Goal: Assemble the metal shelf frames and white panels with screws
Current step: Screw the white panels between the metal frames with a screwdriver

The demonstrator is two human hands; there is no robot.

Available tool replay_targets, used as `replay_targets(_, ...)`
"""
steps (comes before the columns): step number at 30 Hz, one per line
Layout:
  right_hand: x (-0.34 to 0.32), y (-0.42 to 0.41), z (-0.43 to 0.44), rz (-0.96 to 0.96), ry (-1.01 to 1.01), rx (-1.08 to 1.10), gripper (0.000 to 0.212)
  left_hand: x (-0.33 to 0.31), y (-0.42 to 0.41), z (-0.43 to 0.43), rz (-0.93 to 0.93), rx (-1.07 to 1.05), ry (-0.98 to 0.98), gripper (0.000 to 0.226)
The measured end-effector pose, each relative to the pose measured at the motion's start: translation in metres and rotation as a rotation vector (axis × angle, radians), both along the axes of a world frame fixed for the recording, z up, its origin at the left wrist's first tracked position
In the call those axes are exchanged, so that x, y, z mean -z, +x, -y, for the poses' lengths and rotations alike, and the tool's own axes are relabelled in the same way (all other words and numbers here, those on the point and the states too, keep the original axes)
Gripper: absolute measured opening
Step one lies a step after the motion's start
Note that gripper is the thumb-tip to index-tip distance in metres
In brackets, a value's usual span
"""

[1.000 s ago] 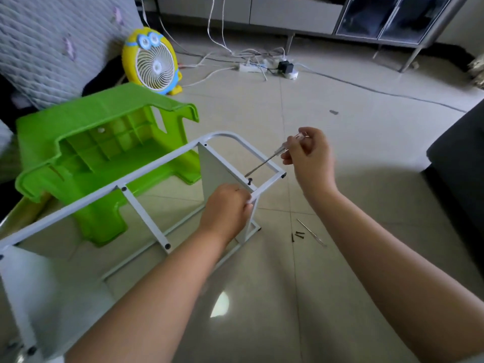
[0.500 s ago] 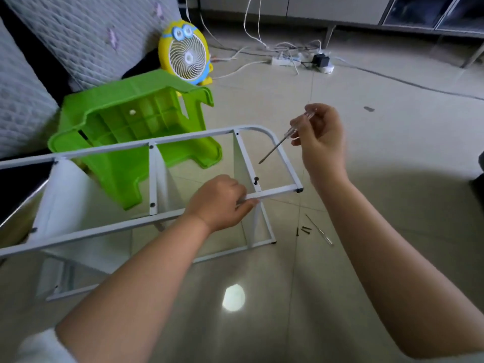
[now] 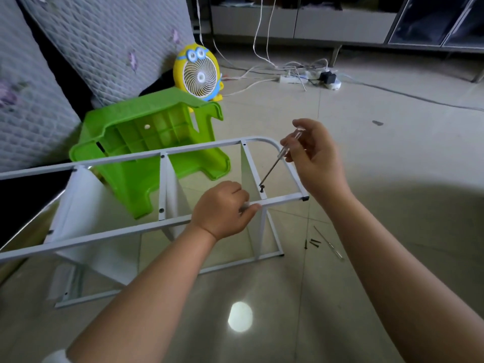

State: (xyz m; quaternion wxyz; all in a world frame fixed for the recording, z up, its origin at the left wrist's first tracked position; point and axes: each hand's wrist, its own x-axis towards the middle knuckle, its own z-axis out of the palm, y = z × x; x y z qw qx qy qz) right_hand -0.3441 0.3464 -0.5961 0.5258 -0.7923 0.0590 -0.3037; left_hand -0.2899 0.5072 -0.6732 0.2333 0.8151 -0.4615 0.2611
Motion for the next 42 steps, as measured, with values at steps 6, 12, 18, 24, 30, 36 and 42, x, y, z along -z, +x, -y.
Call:
replay_targets(6, 0.004, -0.002, -0.005, 0.093, -0.209, 0.0, 0.032, 0.004, 0.003, -0.001, 0.011, -0.008, -0.085, 0.042)
replay_targets(12, 0.005, -0.001, -0.007, 0.174, -0.267, 0.031, 0.03, 0.005, 0.003, -0.001, 0.02, 0.002, -0.078, 0.043)
replay_targets(18, 0.004, -0.001, -0.007, 0.189, -0.379, 0.012, 0.032, 0.004, 0.002, 0.0, 0.006, 0.0, -0.079, 0.042)
replay_targets(24, 0.003, 0.001, -0.002, 0.162, -0.402, 0.026, 0.024, 0.004, 0.002, -0.001, 0.004, 0.003, -0.073, 0.042)
replay_targets(30, -0.006, 0.0, -0.001, 0.098, -0.417, -0.039, 0.025, 0.004, 0.003, -0.001, 0.005, 0.01, -0.067, 0.042)
replay_targets(36, -0.013, 0.0, 0.001, 0.035, -0.472, -0.081, 0.03, 0.004, 0.003, -0.002, 0.008, 0.01, -0.071, 0.042)
replay_targets(42, -0.018, -0.002, 0.005, 0.012, -0.454, -0.149, 0.03, 0.005, 0.003, -0.002, -0.002, 0.013, -0.067, 0.042)
